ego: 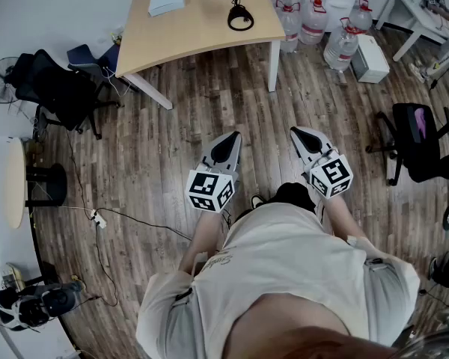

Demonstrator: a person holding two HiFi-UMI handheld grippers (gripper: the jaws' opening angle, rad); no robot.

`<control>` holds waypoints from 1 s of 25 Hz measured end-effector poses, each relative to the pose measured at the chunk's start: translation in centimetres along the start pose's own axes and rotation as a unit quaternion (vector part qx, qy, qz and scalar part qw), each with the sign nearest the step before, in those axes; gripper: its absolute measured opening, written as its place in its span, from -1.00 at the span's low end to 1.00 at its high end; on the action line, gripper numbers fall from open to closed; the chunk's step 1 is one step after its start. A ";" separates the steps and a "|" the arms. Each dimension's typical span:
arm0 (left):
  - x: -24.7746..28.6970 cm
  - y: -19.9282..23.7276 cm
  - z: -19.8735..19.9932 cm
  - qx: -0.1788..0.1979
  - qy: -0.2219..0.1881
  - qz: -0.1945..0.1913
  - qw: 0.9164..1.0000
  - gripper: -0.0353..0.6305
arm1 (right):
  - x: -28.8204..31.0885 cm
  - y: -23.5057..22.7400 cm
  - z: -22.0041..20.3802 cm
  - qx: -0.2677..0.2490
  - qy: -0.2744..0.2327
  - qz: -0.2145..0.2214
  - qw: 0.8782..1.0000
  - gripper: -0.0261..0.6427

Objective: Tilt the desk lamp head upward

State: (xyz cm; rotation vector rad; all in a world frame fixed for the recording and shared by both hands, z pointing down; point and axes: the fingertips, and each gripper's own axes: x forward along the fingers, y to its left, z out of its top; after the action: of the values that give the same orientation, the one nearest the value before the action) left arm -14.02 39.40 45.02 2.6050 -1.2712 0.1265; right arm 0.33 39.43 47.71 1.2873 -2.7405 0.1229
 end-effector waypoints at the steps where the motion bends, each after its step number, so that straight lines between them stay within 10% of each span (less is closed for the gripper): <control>1: 0.0 0.2 -0.2 -0.003 -0.001 0.001 1.000 -0.85 | 0.1 0.0 0.0 -0.001 -0.001 0.000 1.000 -0.94; 15: 2.8 1.7 -2.2 -0.040 0.027 -0.010 0.999 -0.84 | 3.0 -1.1 -0.8 -0.004 0.020 0.006 1.000 -0.94; 25: 12.0 4.9 0.4 -0.016 0.054 -0.011 0.998 -0.84 | 8.4 -10.1 -2.0 0.030 0.018 -0.001 0.999 -0.94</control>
State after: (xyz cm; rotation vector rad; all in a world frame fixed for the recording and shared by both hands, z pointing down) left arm -10.44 27.18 47.65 2.5475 -1.1970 0.2380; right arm 2.90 26.87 51.04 1.2895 -2.7246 0.2263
